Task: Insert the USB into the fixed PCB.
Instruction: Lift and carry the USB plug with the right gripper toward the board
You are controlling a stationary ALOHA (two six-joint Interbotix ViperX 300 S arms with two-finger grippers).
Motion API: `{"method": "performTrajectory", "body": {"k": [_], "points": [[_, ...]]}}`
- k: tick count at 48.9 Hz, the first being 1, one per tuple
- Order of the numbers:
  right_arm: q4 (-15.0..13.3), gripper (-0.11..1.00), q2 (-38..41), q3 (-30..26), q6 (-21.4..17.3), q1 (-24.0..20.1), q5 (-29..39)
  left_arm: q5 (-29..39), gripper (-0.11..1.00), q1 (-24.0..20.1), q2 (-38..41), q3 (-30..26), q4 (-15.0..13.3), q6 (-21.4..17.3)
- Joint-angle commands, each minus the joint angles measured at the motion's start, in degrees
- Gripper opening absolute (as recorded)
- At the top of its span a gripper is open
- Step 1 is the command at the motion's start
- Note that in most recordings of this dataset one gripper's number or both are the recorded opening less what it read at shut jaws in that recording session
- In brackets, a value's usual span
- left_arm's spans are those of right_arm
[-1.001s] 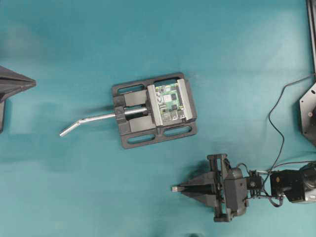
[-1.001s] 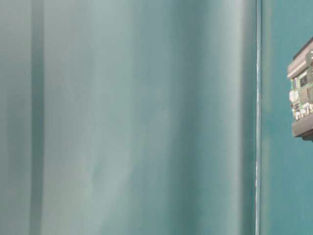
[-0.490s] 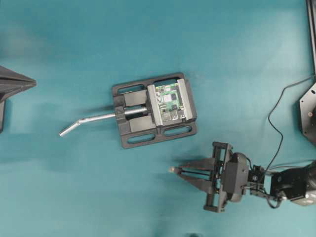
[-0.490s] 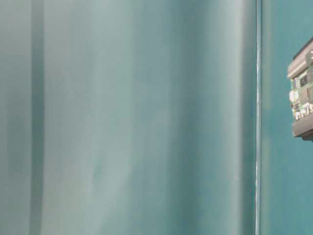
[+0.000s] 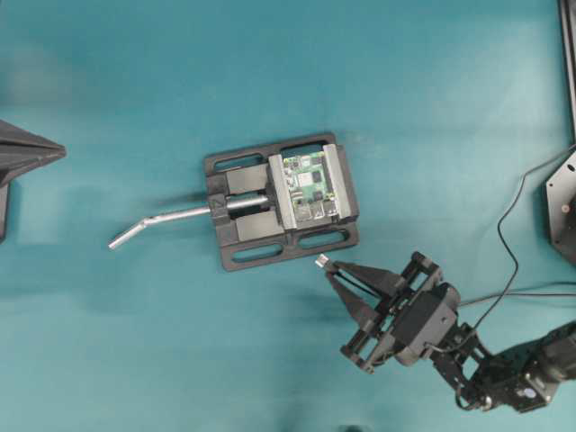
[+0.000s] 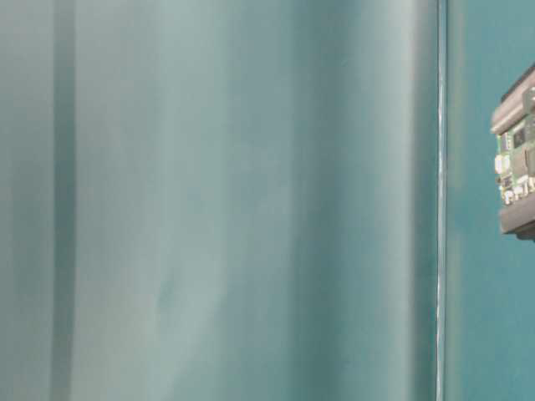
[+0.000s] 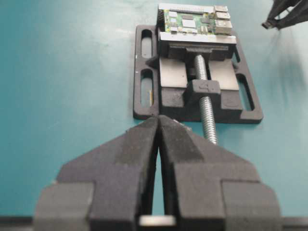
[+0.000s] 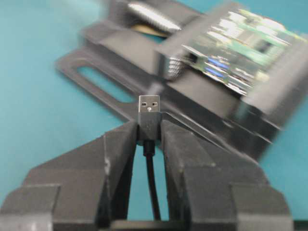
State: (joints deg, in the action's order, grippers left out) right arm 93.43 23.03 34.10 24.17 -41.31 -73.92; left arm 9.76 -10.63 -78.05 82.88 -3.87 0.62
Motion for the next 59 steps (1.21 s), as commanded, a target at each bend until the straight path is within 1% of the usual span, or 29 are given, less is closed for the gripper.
{"method": "performTrajectory", "body": {"k": [1, 6, 11, 14, 23, 28, 34, 36, 43, 51, 59], "points": [[3.69, 0.21, -0.18, -2.64, 0.09, -0.53, -1.76, -0.26, 0.0, -0.18, 0.44, -0.79, 0.18, 0.35], [6.68, 0.21, 1.05, -5.27, 0.18, -0.79, -2.81, -0.26, 0.0, -0.18, 0.44, -0.79, 0.18, 0.35], [10.2, 0.21, 2.37, -7.65, 0.18, -0.97, -5.98, -0.26, 0.0, -0.18, 0.44, -0.79, 0.18, 0.35], [11.51, 0.21, 2.99, -8.7, 0.18, -0.97, -7.73, -0.26, 0.0, -0.18, 0.44, -0.79, 0.18, 0.35], [13.8, 0.21, 4.83, -11.51, -0.7, -1.05, -11.34, -0.26, 0.0, -0.18, 0.44, -0.79, 0.18, 0.35], [16.08, 0.21, 6.33, -13.36, -1.85, -0.97, -13.45, -0.26, 0.0, -0.18, 0.44, -0.79, 0.18, 0.35], [20.04, 0.21, 7.56, -16.17, -3.78, -0.97, -16.0, -0.26, 0.0, -0.18, 0.44, -0.79, 0.18, 0.35], [20.92, 0.21, 7.73, -16.96, -4.13, -0.97, -16.96, -0.26, 0.0, -0.18, 0.53, -0.79, 0.18, 0.35], [21.27, 0.21, 8.17, -18.46, -4.22, -0.97, -19.51, -0.26, 0.0, -0.18, 0.44, -0.79, 0.18, 0.35], [21.27, 0.21, 8.61, -19.34, -4.22, -0.7, -19.86, -0.26, 0.0, -0.18, 0.44, -0.79, 0.18, 0.35], [21.27, 0.21, 10.55, -21.71, -4.22, 0.0, -20.39, -0.26, 0.0, -0.18, 0.44, -0.79, 0.18, 0.35]]}}
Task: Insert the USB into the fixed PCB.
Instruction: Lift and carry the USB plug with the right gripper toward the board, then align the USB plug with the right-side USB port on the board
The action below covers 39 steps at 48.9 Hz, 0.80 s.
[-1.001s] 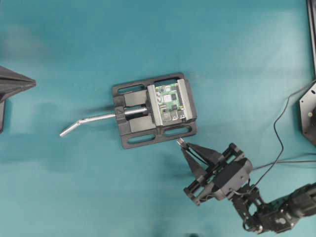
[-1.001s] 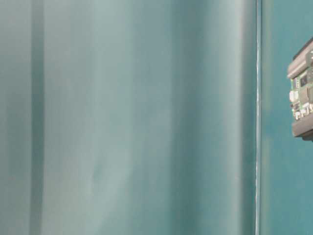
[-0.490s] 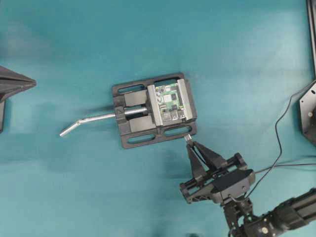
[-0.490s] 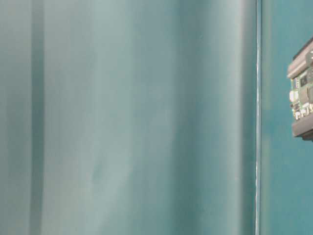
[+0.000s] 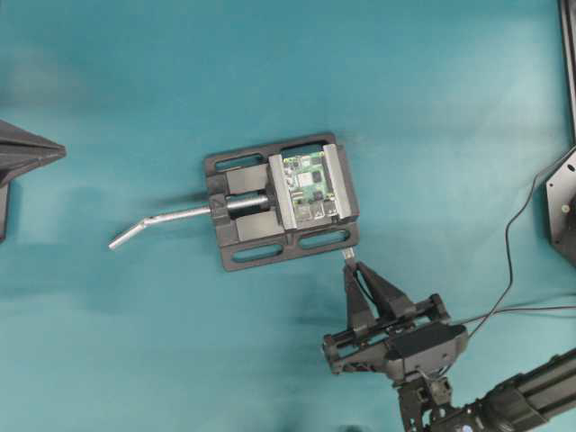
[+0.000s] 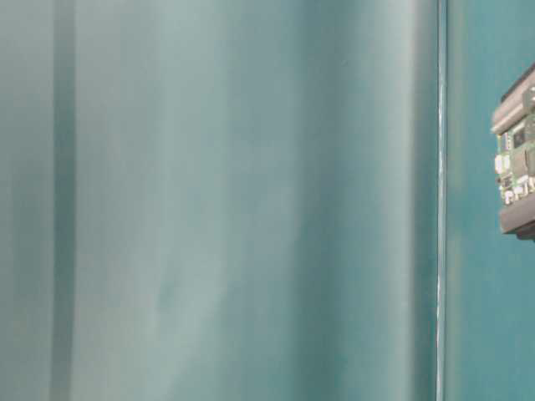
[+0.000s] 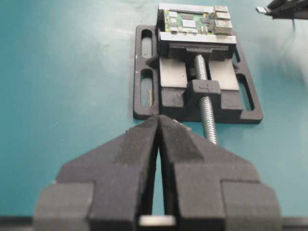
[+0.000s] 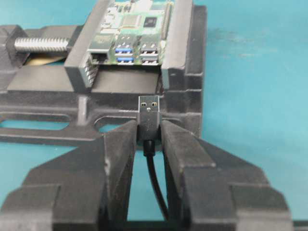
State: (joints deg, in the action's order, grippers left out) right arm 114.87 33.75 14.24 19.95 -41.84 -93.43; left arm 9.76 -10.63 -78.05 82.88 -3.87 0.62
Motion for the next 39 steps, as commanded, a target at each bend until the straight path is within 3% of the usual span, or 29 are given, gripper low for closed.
{"method": "performTrajectory", "body": {"k": [1, 39], "points": [[-0.18, 0.21, 0.0, -2.11, 0.0, 0.62, -1.05, -0.26, 0.0, -0.09, 0.44, -0.79, 0.18, 0.35], [-0.79, 0.21, 0.7, -2.64, 0.09, 4.13, -2.46, -0.26, 0.0, -0.18, 0.44, -0.79, 0.18, 0.35]]}}
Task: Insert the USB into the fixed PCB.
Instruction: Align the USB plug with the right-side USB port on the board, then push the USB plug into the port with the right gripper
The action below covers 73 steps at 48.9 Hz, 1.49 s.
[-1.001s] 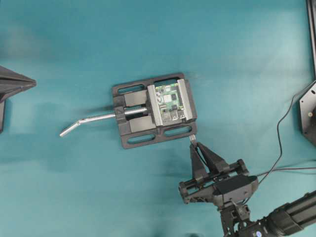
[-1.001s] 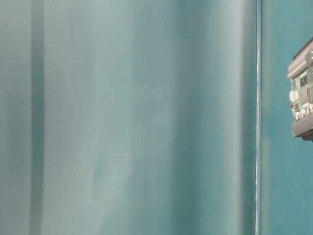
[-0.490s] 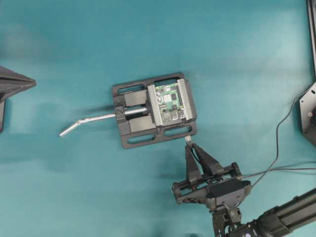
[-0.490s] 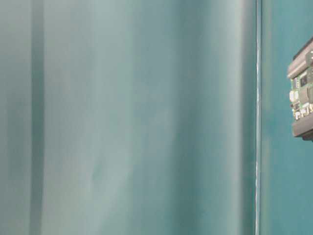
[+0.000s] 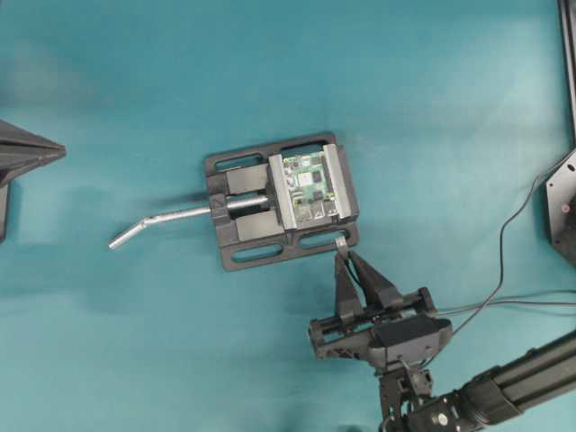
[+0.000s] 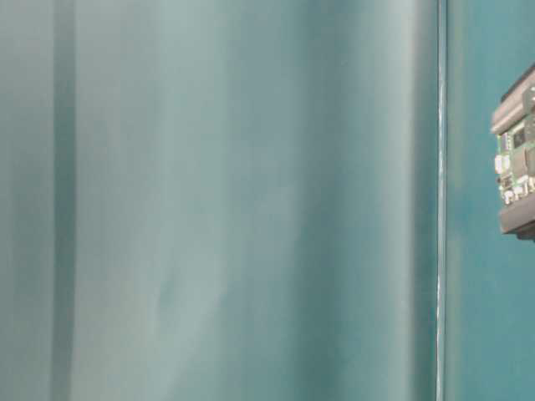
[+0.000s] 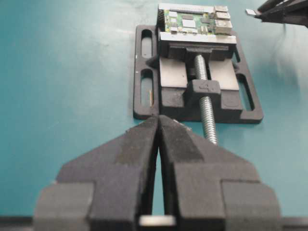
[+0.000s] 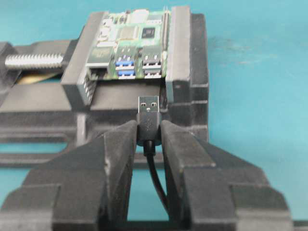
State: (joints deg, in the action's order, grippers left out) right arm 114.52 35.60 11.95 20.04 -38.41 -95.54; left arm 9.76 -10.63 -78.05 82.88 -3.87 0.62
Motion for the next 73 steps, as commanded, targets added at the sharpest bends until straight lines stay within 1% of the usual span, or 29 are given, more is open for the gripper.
{"method": "performTrajectory", "body": {"k": [1, 11, 15, 31, 42, 73], "points": [[-0.53, 0.21, -1.05, -0.26, 0.0, 0.88, -0.26, -0.26, 0.0, -0.18, 0.44, -0.79, 0.18, 0.35], [-2.64, 0.21, -1.14, 0.35, 0.09, 2.2, -0.26, -0.26, 0.0, -0.18, 0.44, -0.79, 0.18, 0.35], [-3.08, 0.21, -1.14, 0.35, 0.09, 2.55, -0.18, -0.26, 0.0, -0.18, 0.44, -0.79, 0.18, 0.35], [-3.08, 0.21, -1.14, 0.79, 0.18, 3.16, 0.0, -0.26, 0.0, -0.18, 0.44, -0.79, 0.18, 0.35], [-3.08, 0.21, -1.14, 0.97, 0.26, 3.6, 1.32, -0.26, 0.0, -0.18, 0.44, -0.79, 0.18, 0.35], [-3.08, 0.21, -1.23, 1.41, 0.44, 4.39, 0.88, -0.26, 0.0, -0.09, 0.44, -0.79, 0.18, 0.35]]}}
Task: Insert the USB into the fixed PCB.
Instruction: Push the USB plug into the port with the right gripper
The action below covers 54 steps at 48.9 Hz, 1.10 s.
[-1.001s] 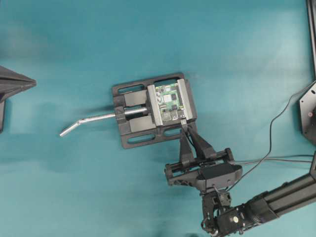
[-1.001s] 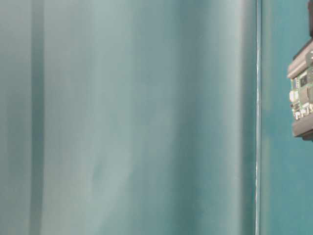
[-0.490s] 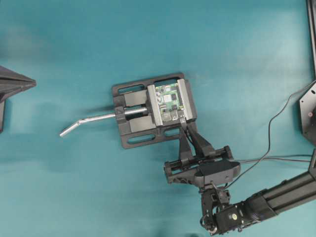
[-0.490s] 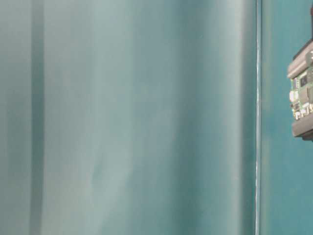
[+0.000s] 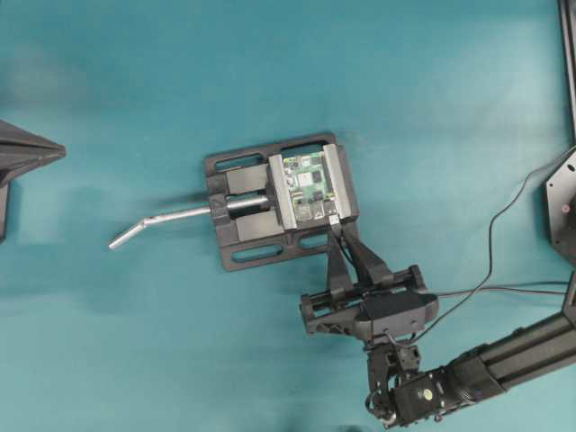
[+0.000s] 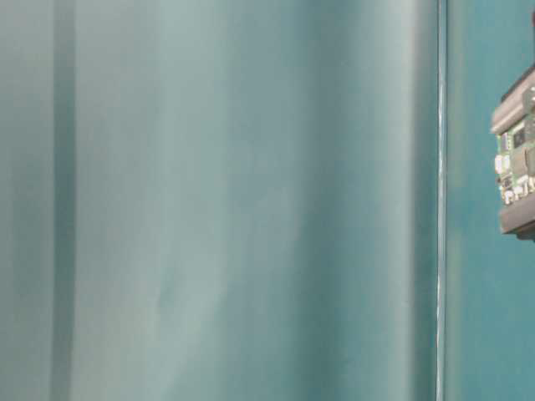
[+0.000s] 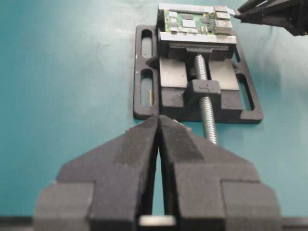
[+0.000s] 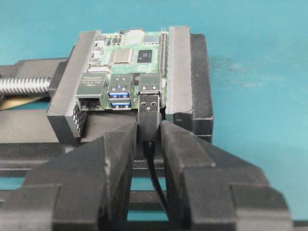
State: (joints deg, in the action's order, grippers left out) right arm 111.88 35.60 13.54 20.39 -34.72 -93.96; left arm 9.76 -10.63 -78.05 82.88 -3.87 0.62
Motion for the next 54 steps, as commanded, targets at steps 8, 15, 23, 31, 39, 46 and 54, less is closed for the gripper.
{"method": "performTrajectory", "body": {"k": [8, 15, 23, 31, 39, 46, 54], "points": [[-0.44, 0.21, -1.23, -0.18, 0.0, 0.88, -0.7, -0.26, 0.0, -0.18, 0.44, -0.79, 0.18, 0.35], [-0.88, 0.21, -1.23, -0.35, 0.0, 1.14, -0.97, -0.26, 0.0, -0.18, 0.44, -0.79, 0.18, 0.35], [-1.41, 0.21, -1.23, -0.7, 0.0, 1.14, -1.41, -0.26, 0.0, -0.18, 0.44, -0.79, 0.18, 0.35], [-1.49, 0.21, -1.32, -0.79, 0.0, 1.05, -1.49, -0.26, 0.0, -0.18, 0.44, -0.79, 0.18, 0.35], [-1.49, 0.21, -1.32, -0.7, 0.0, 1.32, -1.49, -0.26, 0.0, -0.09, 0.44, -0.79, 0.18, 0.35], [-1.58, 0.21, -1.32, -0.7, 0.0, 1.67, -1.49, -0.26, 0.0, -0.18, 0.44, -0.79, 0.18, 0.35], [-1.49, 0.21, -1.49, -0.79, 0.09, 1.85, -1.49, -0.26, 0.0, -0.18, 0.44, -0.79, 0.18, 0.35]]}}
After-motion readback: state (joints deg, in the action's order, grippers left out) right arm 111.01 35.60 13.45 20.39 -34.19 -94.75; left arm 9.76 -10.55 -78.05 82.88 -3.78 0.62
